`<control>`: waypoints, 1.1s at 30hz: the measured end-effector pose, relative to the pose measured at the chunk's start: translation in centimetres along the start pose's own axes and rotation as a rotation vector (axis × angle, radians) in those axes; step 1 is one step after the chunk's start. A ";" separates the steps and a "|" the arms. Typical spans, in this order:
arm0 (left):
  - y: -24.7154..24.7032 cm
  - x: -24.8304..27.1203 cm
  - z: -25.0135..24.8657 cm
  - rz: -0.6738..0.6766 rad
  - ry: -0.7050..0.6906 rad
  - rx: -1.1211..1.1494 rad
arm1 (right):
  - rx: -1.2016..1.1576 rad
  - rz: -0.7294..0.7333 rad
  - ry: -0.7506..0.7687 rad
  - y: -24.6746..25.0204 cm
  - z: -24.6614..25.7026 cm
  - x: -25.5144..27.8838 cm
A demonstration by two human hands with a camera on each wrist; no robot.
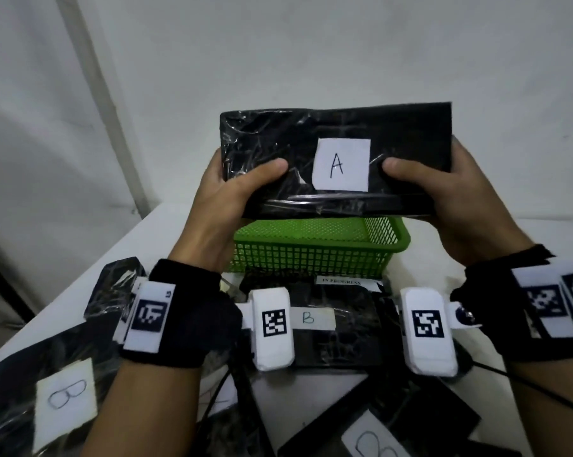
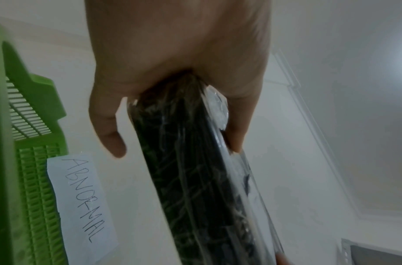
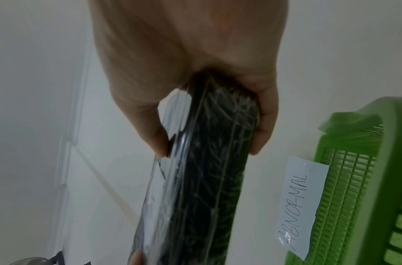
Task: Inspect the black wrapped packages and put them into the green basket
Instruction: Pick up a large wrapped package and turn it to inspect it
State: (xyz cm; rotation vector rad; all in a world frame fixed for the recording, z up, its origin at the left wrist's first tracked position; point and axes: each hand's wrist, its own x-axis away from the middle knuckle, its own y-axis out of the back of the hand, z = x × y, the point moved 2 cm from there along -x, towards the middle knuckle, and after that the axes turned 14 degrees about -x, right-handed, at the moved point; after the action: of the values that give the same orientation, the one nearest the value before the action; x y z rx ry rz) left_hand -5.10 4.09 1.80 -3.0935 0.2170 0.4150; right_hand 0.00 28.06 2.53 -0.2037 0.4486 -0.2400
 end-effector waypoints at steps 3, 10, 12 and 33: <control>-0.3 0.4 -0.4 -0.006 -0.007 -0.029 | 0.023 -0.032 0.043 -0.3 0.3 0.5; -0.3 0.7 -1.0 -0.097 -0.062 -0.056 | 0.117 -0.068 0.170 -1.1 1.8 1.6; 0.0 0.6 -1.1 -0.075 -0.065 -0.139 | 0.192 -0.046 0.167 -1.0 1.9 1.7; 0.6 0.1 -0.5 0.061 -0.028 -0.077 | -0.051 -0.188 0.048 -2.4 2.2 2.7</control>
State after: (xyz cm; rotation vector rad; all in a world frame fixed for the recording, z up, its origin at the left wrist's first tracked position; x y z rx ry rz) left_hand -4.94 3.45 2.22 -3.1610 0.3028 0.4790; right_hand 2.90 25.37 4.01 -0.2911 0.4840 -0.4189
